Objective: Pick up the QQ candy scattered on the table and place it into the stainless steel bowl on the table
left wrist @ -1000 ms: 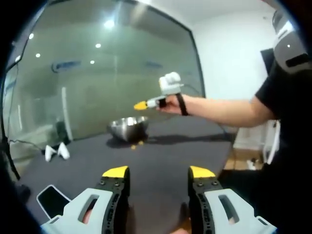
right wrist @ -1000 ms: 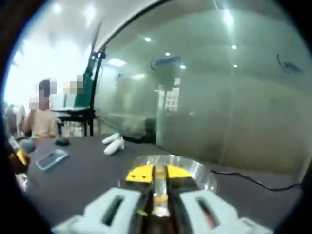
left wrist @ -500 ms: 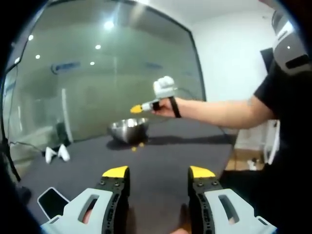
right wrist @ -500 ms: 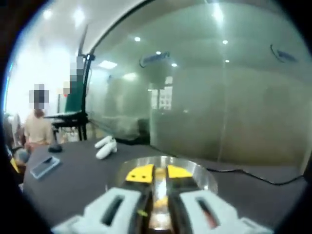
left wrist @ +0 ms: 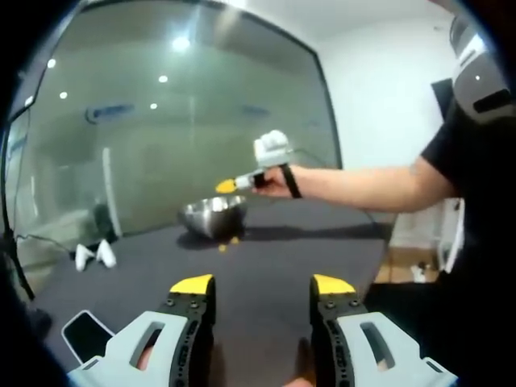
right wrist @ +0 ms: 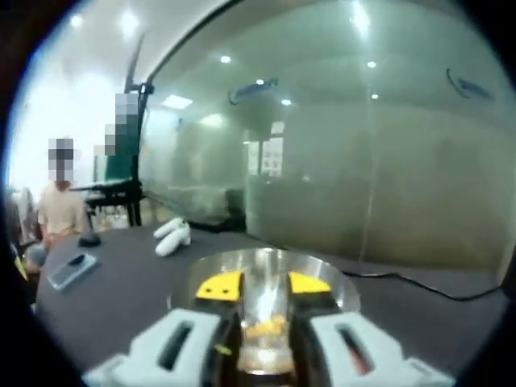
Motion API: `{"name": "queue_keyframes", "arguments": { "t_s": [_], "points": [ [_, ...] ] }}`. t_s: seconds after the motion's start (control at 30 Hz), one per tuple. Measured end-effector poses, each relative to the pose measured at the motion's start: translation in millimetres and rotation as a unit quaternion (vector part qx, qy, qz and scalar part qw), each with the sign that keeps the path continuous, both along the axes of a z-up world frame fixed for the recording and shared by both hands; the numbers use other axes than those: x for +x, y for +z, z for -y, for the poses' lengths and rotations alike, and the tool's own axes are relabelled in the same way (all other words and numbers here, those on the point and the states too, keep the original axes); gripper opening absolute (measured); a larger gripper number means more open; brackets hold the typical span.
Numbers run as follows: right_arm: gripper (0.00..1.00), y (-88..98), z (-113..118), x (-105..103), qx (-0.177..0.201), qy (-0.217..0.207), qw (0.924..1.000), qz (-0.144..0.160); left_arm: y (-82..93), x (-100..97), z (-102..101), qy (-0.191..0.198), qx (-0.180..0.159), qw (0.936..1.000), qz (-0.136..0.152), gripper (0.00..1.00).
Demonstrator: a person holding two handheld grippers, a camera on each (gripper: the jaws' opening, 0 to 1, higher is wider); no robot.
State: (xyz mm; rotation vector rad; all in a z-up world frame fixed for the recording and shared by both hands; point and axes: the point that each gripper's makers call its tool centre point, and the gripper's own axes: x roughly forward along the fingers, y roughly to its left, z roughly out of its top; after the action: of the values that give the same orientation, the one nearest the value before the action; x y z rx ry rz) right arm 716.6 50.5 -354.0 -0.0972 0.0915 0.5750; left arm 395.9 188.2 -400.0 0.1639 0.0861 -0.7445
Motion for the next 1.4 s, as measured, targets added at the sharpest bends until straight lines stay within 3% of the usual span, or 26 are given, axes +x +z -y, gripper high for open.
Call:
{"name": "queue_keyframes", "arguments": {
  "t_s": [0.4,0.5,0.73,0.87,0.9,1.07,1.23,1.4],
  "points": [
    [0.2,-1.2,-3,-14,0.001,0.01,0.9999,-0.004,-1.3,-0.9,2,-0.006,0.002,1.0,-0.001,0.48],
    [0.2,-1.0,2,-24,-0.04,0.002,0.999,0.022,-1.3,-1.0,1,-0.005,0.0,1.0,-0.001,0.49],
    [0.2,2.3,6,-49,-0.015,0.02,0.9995,0.02,-5.0,1.0,-1,-0.002,-0.002,1.0,-0.007,0.49],
    [0.2,-7.3,6,-71,-0.008,0.034,0.9994,0.008,-5.5,2.4,-1,-0.003,-0.004,1.0,-0.006,0.49],
    [0.2,-11.6,8,-64,-0.009,0.035,0.9993,0.008,-6.2,2.7,0,-0.004,-0.004,1.0,-0.007,0.49],
    [0.18,-22.6,15,-76,-0.024,0.042,0.9985,0.027,-6.7,4.9,1,-0.005,-0.005,0.9999,-0.007,0.49],
    [0.18,-26.9,29,-80,-0.009,0.041,0.999,0.015,-9.6,6.6,4,-0.009,0.004,0.9999,-0.01,0.49],
    [0.19,-43.7,36,-103,-0.012,0.042,0.999,0.003,-6.8,8.9,1,-0.007,0.0,0.9999,-0.008,0.49]
  ]
}}
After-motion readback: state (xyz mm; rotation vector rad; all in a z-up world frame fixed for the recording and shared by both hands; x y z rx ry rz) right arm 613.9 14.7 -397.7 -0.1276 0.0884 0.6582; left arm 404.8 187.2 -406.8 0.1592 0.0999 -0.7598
